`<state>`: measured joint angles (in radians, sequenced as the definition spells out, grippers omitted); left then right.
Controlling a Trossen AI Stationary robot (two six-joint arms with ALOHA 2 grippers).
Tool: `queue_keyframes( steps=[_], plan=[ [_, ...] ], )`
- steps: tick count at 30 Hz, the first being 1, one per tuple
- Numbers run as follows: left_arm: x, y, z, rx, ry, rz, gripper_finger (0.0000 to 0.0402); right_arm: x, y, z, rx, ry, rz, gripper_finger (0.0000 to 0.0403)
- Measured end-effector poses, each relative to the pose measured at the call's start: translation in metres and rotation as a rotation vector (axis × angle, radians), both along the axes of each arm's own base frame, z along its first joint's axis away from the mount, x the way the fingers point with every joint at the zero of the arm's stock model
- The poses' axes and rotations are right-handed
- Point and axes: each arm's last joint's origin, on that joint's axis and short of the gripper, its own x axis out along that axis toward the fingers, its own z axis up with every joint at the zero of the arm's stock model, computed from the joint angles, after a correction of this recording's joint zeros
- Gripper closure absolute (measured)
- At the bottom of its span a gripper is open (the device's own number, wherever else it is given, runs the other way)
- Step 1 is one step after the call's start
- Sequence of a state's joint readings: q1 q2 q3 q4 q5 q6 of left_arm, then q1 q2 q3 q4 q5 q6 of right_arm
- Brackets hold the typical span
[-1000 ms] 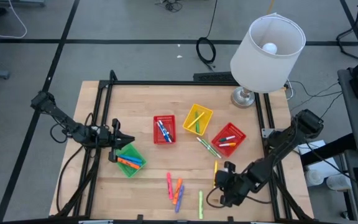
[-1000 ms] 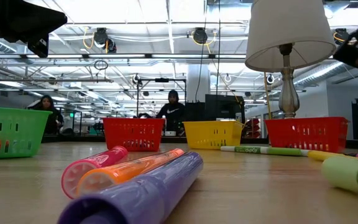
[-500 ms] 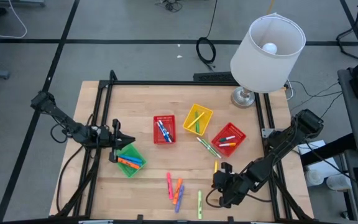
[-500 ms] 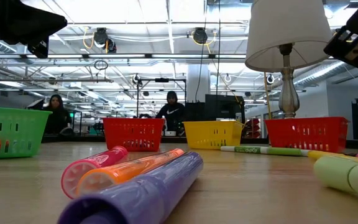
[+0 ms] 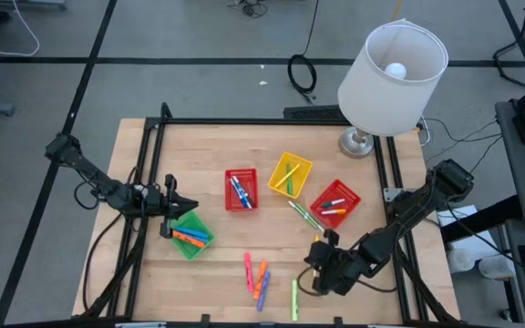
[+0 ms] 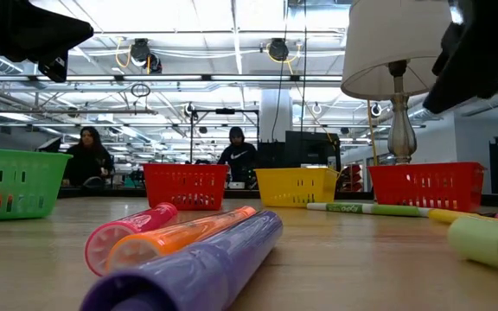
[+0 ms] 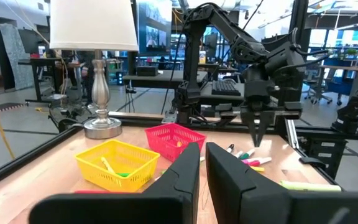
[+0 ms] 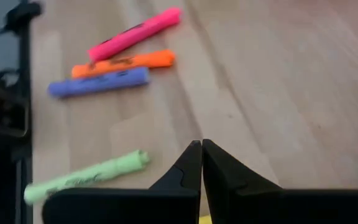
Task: Pick & Place Markers
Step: Put the yellow pen into the yellow bin
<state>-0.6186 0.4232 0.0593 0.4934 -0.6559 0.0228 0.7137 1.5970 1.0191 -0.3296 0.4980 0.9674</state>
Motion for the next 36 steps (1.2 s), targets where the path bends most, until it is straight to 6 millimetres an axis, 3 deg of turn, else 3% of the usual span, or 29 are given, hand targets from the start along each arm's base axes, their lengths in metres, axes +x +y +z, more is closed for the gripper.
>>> queue_keyframes(
  steps=[9, 17, 23, 28, 36],
  plan=[
    [0.0, 0.0, 0.0, -0.002, 0.0, 0.0, 0.0364, 0.006, -0.016, -0.016, 0.041, 0.097, -0.195, 0.0403],
    [0.0, 0.0, 0.0, 0.0, 0.003, 0.0, 0.0364, -0.01, -0.03, -0.025, -0.003, 0.286, -0.336, 0.0403],
    [0.0, 0.0, 0.0, 0.0, 0.003, 0.0, 0.0364, -0.007, -0.032, -0.026, 0.098, 0.356, -0.338, 0.0397],
    [0.0, 0.0, 0.0, 0.001, 0.003, 0.0, 0.0364, -0.003, -0.04, -0.026, 0.127, 0.393, -0.363, 0.0363],
    [0.0, 0.0, 0.0, -0.003, 0.003, -0.001, 0.0364, 0.005, -0.056, -0.028, 0.182, 0.445, -0.41, 0.0269]
  ],
)
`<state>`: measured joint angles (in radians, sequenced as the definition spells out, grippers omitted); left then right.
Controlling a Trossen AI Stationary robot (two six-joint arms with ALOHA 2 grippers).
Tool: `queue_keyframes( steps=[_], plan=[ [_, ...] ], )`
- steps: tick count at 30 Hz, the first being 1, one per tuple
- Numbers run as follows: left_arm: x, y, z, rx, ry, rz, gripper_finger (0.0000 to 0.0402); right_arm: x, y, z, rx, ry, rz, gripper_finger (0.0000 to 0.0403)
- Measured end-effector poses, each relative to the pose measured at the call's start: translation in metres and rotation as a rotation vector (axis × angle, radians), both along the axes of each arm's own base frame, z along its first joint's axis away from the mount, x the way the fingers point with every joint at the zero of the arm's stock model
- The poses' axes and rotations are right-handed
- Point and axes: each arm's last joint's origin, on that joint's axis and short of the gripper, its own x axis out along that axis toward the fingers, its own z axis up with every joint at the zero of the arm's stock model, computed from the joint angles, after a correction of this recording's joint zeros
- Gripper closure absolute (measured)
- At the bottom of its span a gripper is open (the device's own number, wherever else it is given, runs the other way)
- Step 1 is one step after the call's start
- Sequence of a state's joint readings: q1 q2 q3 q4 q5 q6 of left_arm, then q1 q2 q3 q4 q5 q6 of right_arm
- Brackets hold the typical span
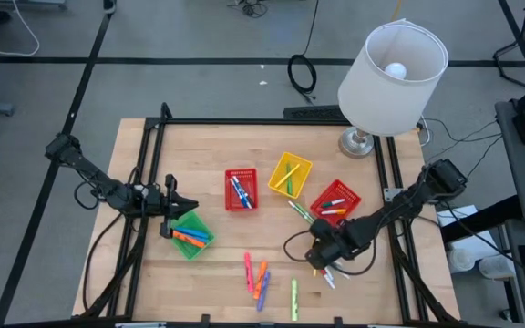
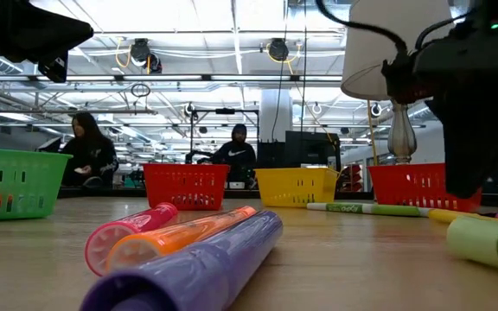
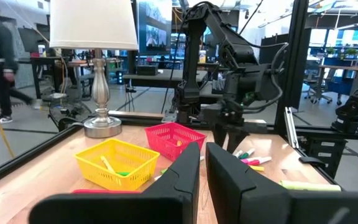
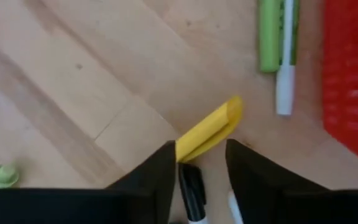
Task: Pick & Place Markers
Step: Put the yellow pen into the yellow bin
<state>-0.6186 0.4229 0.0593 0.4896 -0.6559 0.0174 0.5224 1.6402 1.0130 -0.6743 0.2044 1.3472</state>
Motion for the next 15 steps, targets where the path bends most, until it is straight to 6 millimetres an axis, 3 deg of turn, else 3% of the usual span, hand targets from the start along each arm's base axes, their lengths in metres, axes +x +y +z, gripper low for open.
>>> queue_keyframes(
  steps=[7, 15],
  plan=[
    [0.0, 0.0, 0.0, 0.004, 0.0, 0.0, 0.0364, -0.006, -0.01, -0.015, 0.028, 0.05, -0.045, 0.0219],
    [0.0, 0.0, 0.0, 0.003, 0.0, 0.0, 0.0364, -0.006, -0.012, -0.028, 0.071, -0.037, -0.037, 0.0212]
  ],
)
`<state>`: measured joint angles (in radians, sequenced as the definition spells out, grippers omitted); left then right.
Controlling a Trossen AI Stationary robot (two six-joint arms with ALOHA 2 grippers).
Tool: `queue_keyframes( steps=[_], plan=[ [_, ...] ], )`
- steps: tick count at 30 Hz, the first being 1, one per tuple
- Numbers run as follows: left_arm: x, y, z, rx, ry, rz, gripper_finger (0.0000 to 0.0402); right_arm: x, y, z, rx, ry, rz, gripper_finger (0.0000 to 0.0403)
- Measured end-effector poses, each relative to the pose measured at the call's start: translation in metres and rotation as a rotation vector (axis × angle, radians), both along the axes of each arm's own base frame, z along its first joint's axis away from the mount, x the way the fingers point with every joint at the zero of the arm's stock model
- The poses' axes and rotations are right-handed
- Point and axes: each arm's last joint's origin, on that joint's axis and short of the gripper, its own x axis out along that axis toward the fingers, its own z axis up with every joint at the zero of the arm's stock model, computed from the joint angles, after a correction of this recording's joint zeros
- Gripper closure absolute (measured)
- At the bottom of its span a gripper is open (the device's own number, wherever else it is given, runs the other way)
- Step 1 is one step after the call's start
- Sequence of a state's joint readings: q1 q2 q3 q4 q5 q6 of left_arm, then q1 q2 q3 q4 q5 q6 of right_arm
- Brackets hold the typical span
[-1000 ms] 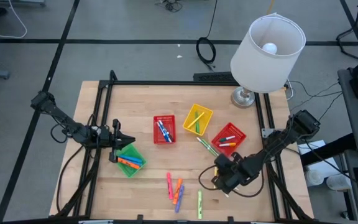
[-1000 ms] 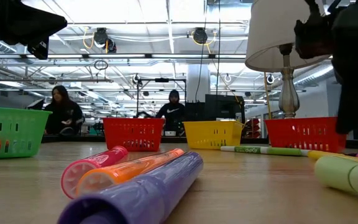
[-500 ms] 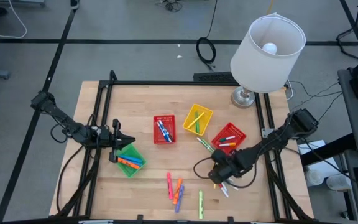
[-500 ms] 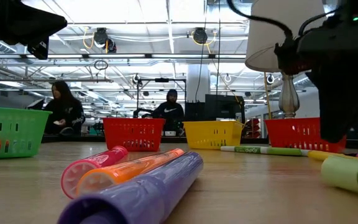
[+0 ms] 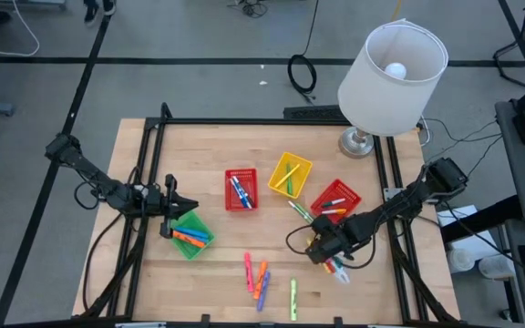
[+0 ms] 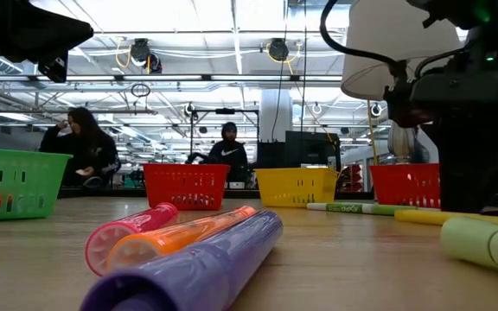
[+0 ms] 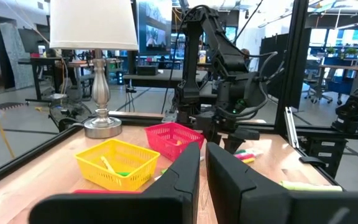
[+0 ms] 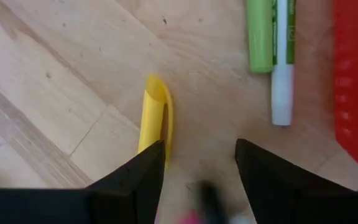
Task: Pick & Place Markers
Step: Put the yellow pen into the yellow bin
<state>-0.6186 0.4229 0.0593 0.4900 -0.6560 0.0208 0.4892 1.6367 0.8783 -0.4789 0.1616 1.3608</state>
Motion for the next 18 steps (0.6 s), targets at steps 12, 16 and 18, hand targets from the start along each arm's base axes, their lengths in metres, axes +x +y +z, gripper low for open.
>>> queue_keyframes(
  steps=[12, 16, 18],
  plan=[
    [0.0, 0.0, 0.0, 0.0, 0.0, 0.0, 0.0364, 0.0032, -0.0023, 0.0, -0.059, -0.033, 0.074, 0.0217],
    [0.0, 0.0, -0.0001, 0.001, 0.001, 0.0, 0.0364, 0.0046, -0.0026, 0.002, -0.063, -0.058, 0.085, 0.0218],
    [0.0, 0.0, 0.0, 0.001, 0.0, 0.0, 0.0364, 0.0062, -0.0023, 0.0043, -0.06, -0.086, 0.085, 0.0218]
  ],
)
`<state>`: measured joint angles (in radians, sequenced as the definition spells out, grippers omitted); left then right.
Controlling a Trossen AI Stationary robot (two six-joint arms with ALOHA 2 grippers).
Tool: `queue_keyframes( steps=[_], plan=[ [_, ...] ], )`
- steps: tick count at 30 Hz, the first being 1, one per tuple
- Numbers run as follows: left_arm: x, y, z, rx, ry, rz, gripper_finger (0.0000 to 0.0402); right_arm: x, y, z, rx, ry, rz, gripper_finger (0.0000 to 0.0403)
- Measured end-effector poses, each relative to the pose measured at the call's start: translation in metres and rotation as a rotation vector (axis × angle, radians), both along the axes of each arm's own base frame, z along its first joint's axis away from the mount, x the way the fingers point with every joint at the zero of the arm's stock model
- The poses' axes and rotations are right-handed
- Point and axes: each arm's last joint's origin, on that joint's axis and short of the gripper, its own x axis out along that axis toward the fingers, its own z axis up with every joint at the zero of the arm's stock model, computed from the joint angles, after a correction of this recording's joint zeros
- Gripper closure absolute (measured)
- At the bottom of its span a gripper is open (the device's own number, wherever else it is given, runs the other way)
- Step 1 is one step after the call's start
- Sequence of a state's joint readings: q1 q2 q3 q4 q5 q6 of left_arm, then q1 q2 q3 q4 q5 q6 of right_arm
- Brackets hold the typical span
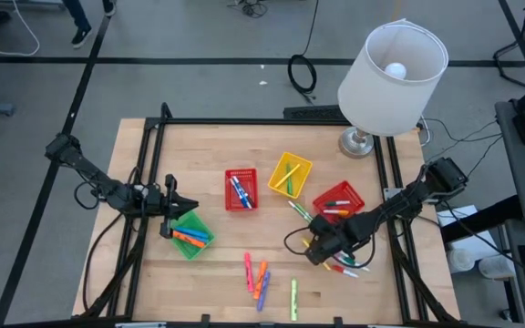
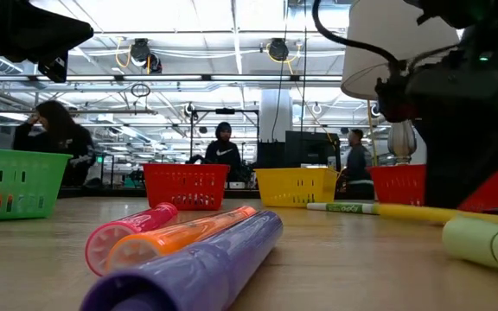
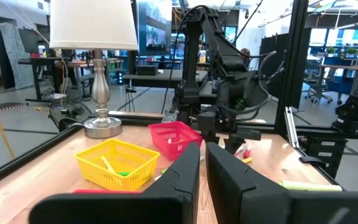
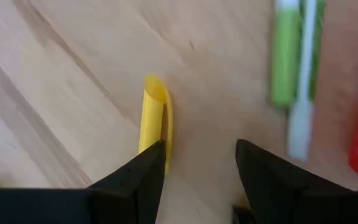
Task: Pick & Place Markers
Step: Put the yellow pen into the yellow bin
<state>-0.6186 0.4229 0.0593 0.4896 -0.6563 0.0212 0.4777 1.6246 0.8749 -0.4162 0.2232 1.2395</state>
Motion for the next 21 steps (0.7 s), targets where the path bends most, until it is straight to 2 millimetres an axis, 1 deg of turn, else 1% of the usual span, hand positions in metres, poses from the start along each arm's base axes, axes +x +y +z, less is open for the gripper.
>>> queue_keyframes(
  steps=[8, 17, 21],
  plan=[
    [0.0, 0.0, 0.0, 0.0, 0.0, 0.0, 0.0364, 0.006, 0.003, 0.012, 0.045, -0.107, 0.056, 0.0218],
    [0.0, 0.0, 0.0, 0.001, 0.001, 0.0, 0.0364, 0.009, 0.005, 0.014, 0.052, -0.142, 0.078, 0.0218],
    [0.0, 0.0, 0.0, 0.001, 0.001, 0.0, 0.0364, 0.013, 0.005, 0.023, 0.064, -0.217, 0.108, 0.0218]
  ],
)
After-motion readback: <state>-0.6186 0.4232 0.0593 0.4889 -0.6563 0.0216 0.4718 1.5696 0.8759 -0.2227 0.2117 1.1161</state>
